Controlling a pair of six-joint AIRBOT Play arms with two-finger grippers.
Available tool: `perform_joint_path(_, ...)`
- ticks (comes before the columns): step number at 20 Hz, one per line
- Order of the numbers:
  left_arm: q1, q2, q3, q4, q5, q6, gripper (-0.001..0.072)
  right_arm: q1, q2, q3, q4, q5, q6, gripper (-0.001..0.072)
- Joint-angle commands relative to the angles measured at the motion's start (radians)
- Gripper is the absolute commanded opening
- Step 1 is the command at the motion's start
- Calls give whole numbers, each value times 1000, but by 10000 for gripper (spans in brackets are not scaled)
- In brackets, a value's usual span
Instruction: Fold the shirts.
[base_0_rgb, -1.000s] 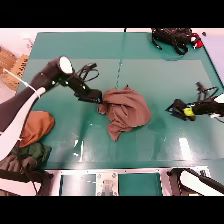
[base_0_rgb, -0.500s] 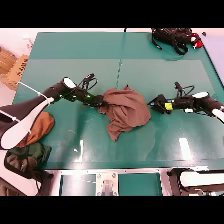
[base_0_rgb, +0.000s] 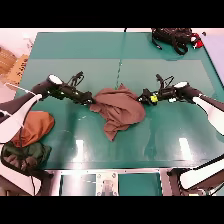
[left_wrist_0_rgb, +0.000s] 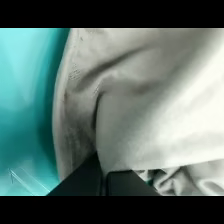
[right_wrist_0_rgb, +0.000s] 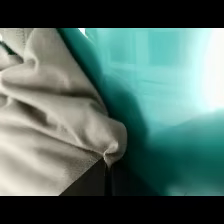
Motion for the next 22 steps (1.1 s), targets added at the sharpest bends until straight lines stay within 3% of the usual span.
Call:
perform_joint_path(1, 36, 11, 62, 1, -114, 5, 25, -18, 28, 110, 13, 125, -3, 12)
perform_joint_path(6, 35, 222, 312, 12, -228, -44, 24, -82, 312, 296, -7, 250, 0, 12)
perform_joint_path(10, 35, 481, 507, 28, -267, -110, 25, -117, 603, 401, -29, 259, 0, 13)
perform_joint_path(14, 35, 704, 657, 26, -254, -117, 25, -117, 838, 465, -34, 201, -1, 13)
perform_joint_path(19, 35, 798, 753, 105, -252, -102, 25, -116, 986, 488, -34, 43, 30, 13)
perform_joint_path(22, 35, 772, 718, 206, -251, -102, 25, -116, 963, 471, -71, 49, 93, 14)
